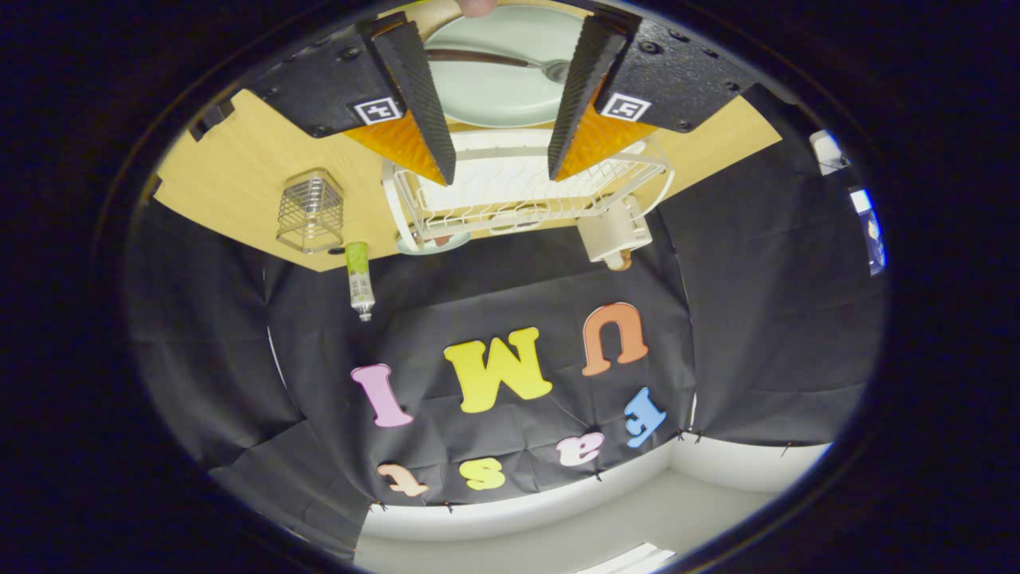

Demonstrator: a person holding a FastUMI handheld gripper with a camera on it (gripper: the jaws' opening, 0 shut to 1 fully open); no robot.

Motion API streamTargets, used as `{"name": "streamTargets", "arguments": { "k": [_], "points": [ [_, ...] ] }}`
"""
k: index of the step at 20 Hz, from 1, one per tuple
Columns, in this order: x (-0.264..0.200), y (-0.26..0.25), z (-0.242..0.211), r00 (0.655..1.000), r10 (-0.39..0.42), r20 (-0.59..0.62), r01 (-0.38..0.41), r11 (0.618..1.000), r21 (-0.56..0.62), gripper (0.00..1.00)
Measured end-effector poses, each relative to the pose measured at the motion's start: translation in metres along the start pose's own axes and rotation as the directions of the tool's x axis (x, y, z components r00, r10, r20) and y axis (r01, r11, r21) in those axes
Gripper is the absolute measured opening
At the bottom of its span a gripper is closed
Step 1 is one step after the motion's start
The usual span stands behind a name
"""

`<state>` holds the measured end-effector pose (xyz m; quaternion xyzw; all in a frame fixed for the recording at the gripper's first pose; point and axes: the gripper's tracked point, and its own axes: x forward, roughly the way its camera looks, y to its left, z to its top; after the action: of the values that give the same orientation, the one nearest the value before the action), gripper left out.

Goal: Take the plate from the dish rack, then take the spoon from the basket and place it into the plate.

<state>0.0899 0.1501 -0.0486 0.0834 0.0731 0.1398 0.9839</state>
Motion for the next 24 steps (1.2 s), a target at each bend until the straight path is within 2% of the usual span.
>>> {"name": "streamTargets", "arguments": {
  "k": [1, 2, 3, 9, 14, 24],
  "points": [
    [-0.003, -0.002, 0.005, 1.0, -0.007, 0.016, 0.007, 1.0, -0.015, 0.81],
    [-0.004, -0.003, 0.011, 0.999, -0.014, 0.033, 0.015, 0.999, -0.03, 0.9],
    [-0.007, -0.004, 0.018, 0.998, -0.022, 0.052, 0.025, 0.999, -0.049, 0.93],
    [-0.033, -0.022, 0.054, 0.98, -0.103, 0.17, 0.127, 0.982, -0.137, 0.99],
    [-0.058, -0.037, 0.069, 0.957, -0.166, 0.239, 0.208, 0.964, -0.162, 0.99],
    [-0.066, -0.046, 0.06, 0.95, -0.214, 0.228, 0.247, 0.961, -0.126, 1.0]
  ]
}}
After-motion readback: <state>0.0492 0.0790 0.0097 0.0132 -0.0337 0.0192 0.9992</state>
